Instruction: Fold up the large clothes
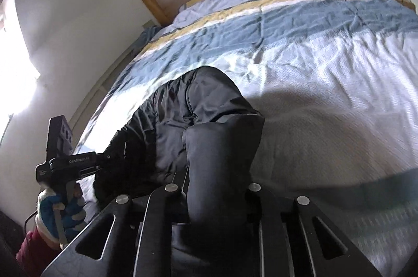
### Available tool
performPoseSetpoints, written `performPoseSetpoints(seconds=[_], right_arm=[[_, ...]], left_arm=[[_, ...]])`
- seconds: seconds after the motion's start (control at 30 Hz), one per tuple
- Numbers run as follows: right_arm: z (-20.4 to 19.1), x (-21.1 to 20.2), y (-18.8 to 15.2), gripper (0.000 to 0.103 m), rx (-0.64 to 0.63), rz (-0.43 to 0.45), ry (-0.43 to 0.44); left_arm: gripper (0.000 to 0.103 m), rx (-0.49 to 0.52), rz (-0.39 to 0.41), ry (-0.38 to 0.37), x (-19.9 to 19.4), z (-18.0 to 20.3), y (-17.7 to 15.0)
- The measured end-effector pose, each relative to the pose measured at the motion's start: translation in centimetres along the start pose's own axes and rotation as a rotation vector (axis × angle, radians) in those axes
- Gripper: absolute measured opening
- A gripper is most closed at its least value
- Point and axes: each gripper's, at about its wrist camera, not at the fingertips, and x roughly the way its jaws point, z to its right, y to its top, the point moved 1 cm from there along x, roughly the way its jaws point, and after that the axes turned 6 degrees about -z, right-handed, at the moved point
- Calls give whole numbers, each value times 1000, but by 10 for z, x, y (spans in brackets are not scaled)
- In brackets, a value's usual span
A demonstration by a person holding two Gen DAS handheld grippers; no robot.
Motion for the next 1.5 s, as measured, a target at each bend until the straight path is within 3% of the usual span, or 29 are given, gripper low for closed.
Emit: performPoseSetpoints(seconds=[0.17,0.33,0.57,0.8,1.03,1.23,1.5], right_arm=[[-30,-67,-41,19,-48,0,61],[-58,-111,-97,19,-89,6,59],[-76,-147,-177,20,-83,37,92],[-66,-158,-240,23,-47,35,106],[-45,-132,-274,27,-23,-7,29],[-42,-128,-282,49,-28,-36,-31],[-43,-155,-294,63,-14,-28,-85]], left_arm=[[9,33,21,-32,-72,-1,-55],[8,55,17,-31,-120,-4,-110],[8,103,4,-30,-154,-18,-198],[8,144,7,-8,-158,-35,-272],[8,210,17,148,-127,-39,-306],[9,193,17,164,-133,-44,-315],[10,164,25,151,-160,-42,-328]])
